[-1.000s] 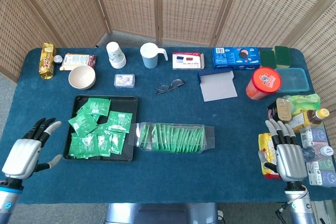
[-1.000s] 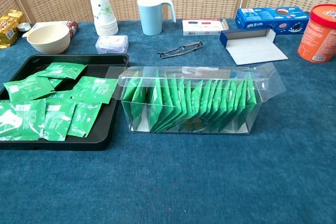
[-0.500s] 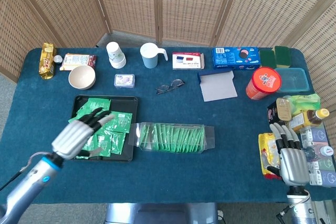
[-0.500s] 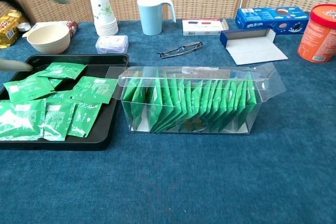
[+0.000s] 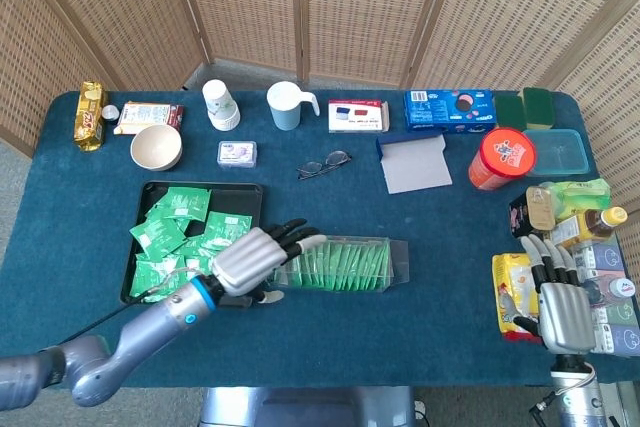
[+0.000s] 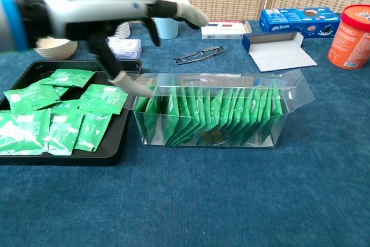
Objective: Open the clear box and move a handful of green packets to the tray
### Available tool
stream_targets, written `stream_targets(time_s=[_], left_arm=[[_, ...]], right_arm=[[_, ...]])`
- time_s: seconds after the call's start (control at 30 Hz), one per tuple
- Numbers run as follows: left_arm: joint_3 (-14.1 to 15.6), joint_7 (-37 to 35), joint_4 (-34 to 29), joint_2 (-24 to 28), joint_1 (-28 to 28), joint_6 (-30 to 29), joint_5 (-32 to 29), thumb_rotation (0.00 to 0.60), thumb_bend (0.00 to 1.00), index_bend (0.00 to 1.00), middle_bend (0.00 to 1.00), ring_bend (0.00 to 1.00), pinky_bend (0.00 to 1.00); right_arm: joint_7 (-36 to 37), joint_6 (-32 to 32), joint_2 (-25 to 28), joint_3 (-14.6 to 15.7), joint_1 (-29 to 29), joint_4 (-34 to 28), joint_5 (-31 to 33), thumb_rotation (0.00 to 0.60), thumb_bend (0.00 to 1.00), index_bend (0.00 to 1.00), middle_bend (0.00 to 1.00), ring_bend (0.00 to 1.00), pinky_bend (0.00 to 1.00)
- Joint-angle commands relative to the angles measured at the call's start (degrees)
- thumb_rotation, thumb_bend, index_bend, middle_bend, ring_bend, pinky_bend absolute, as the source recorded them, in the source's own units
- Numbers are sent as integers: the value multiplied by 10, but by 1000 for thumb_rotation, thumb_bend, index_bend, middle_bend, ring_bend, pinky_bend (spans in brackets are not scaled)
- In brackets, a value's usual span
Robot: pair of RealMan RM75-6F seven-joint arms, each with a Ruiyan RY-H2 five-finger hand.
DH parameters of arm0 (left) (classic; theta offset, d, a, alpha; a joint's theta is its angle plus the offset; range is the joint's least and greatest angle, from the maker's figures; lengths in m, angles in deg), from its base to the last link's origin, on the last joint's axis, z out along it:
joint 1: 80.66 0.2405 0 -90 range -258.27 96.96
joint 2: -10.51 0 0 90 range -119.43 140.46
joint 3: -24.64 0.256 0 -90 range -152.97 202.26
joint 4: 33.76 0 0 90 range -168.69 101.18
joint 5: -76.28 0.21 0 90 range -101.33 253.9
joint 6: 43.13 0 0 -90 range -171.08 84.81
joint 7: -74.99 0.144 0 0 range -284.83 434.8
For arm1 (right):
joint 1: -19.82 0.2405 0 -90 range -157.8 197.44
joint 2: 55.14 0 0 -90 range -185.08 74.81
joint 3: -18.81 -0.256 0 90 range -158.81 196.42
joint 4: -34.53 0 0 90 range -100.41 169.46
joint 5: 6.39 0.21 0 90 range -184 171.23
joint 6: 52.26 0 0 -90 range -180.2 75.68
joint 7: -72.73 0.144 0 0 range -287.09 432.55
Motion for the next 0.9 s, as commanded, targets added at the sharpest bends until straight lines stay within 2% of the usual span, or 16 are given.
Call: stream_targets(time_s=[0.03,0.23,0.43,0.9], left_arm=[[-4,68,23,-56,-37,-7,-52,600,170,64,89,0,229],[-3,134,46,-126,-72,-37,-121,600,169,65,89,0,230],[1,185,65,-168,-100,-62,-170,600,170,74,89,0,229],[3,229,106,-210,-134,-108,-239,600,172,158,93,1,229]], right_arm=[[4,2,1,-1,0,2,1,600,347,0,21,0,48],[19,4,6,-3,1,7,0,600,347,0,21,0,48],[34,1,6,-1,-4,18,3,600,347,0,21,0,48],[54,-15,7,1,-21,30,4,600,347,0,21,0,48]])
